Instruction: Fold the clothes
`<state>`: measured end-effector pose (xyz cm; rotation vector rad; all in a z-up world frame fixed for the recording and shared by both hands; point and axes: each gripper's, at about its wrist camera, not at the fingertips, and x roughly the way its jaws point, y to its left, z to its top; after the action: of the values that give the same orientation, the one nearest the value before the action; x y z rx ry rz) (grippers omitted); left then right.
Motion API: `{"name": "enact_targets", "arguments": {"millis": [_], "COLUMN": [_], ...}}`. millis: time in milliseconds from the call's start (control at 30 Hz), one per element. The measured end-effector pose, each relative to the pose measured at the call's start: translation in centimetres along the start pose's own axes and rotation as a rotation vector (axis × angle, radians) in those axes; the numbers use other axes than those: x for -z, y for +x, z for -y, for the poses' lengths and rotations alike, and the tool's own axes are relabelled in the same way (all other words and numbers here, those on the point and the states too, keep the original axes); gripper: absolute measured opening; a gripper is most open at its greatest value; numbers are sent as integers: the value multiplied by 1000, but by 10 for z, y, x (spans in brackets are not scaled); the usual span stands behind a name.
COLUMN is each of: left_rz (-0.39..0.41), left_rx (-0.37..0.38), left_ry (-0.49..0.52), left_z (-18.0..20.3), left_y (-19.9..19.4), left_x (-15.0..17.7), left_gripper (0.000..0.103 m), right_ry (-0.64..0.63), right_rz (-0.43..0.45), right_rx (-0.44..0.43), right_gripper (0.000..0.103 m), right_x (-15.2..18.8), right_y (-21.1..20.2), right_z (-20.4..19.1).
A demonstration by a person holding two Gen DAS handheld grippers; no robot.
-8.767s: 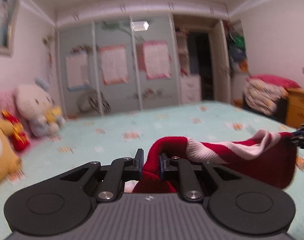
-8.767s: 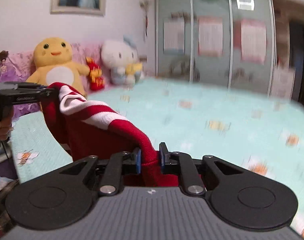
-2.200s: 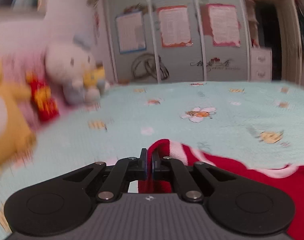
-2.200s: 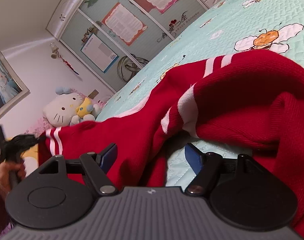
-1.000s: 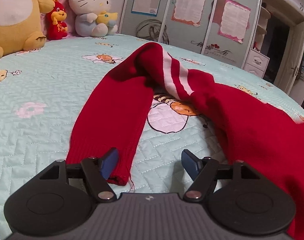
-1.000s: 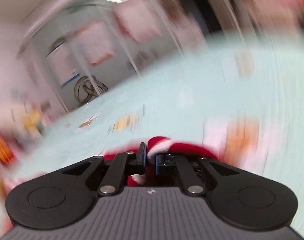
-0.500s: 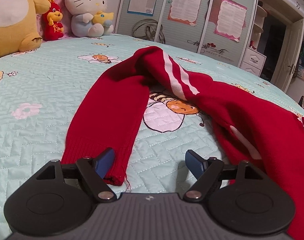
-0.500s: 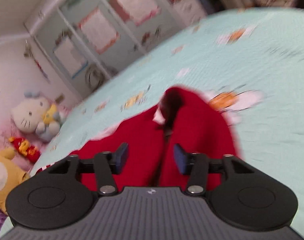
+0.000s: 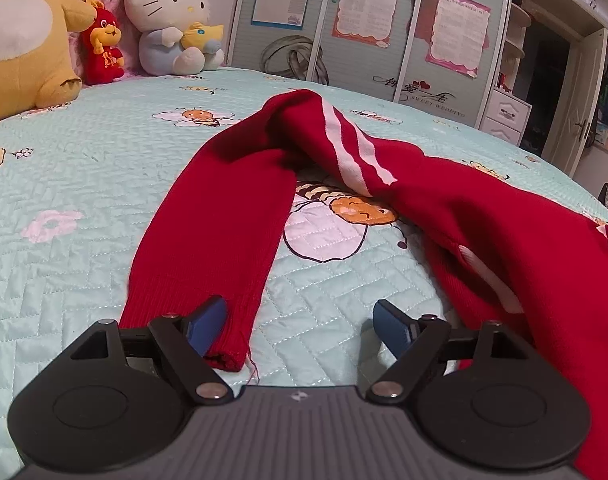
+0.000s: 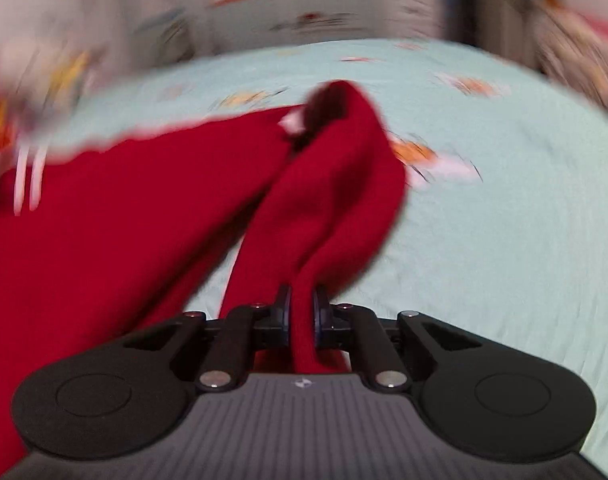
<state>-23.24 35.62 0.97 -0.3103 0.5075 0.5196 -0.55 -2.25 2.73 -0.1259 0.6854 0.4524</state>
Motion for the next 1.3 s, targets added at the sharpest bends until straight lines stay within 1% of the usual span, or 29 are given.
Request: {"name": "enact_targets", "arguments": {"millis": [67, 100, 133, 200, 233, 267, 300, 333, 367, 400, 467, 500, 567, 633, 700, 767, 833, 867, 967, 1033, 1067, 1133, 1167, 1267, 1300], "left_rz": [-1, 0, 0, -1, -1, -2, -3, -3, -3, -3, -3, -4, -5, -12, -27, -57, -74, -79, -100, -102, -108, -119, -113, -59, -40], "left_rx": [3, 5, 7, 7, 6, 5, 5, 6, 6, 8, 9, 9, 8, 7, 6, -11, -20, -7, 58, 86, 99, 122, 125, 119, 121], "left_ry": [2, 1, 0, 3, 5, 8, 9, 10, 9, 8, 7, 7, 7, 17, 37, 110, 183, 181, 129, 113, 119, 184, 232, 375, 408], "left_z": [0, 0, 0, 0, 1, 1, 1, 1, 1, 1, 0, 0, 1, 2, 3, 10, 16, 15, 7, 4, 3, 7, 11, 23, 26], "left_y": [0, 1, 1, 1, 1, 2, 2, 2, 2, 2, 2, 2, 1, 1, -1, -7, -21, -31, -63, -86, -96, -114, -123, -150, -157], "left_x": [0, 0, 0, 0, 0, 0, 0, 0, 0, 0, 0, -1, -1, -2, -2, -3, 2, 7, 23, 35, 40, 46, 47, 49, 48], "left_gripper": [85, 85, 86, 86, 86, 87, 87, 87, 87, 87, 87, 87, 87, 88, 88, 88, 87, 86, 85, 85, 85, 84, 84, 85, 85], "right_ry": [-126, -208, -320, -421, -384, -281, -179, -60, 46, 150, 299, 354, 479, 552, 547, 555, 564, 568, 580, 586, 589, 605, 613, 593, 581], "right_rz": [-9, 19, 78, 170, 154, 156, 159, 170, 171, 173, 169, 156, 109, 59, 16, 37, 58, 69, 101, 112, 106, 74, 54, -10, -27], "right_rx": [46, 161, 360, 749, 795, 710, 623, 525, 418, 310, 84, -1, -182, -287, -299, -298, -297, -296, -294, -305, -305, -292, -283, -244, -231], "right_gripper": [8, 8, 8, 13, 13, 15, 26, 32, 36, 36, 38, 42, 46, 47, 51, 53, 53, 53, 54, 54, 54, 54, 54, 55, 58], "right_x": [-17, -27, -38, -58, -70, -78, -86, -85, -78, -70, -40, -25, 10, 42, 66, 83, 99, 107, 131, 140, 138, 138, 138, 135, 133], "right_y": [4, 6, 10, 22, 24, 14, 3, -9, -22, -34, -53, -59, -68, -73, -80, -87, -93, -96, -106, -116, -117, -123, -128, -135, -136], "right_z": [5, 8, 14, 39, 55, 66, 77, 83, 84, 85, 73, 64, 43, 20, -6, -11, -16, -18, -25, -22, -21, -22, -22, -24, -27]}}
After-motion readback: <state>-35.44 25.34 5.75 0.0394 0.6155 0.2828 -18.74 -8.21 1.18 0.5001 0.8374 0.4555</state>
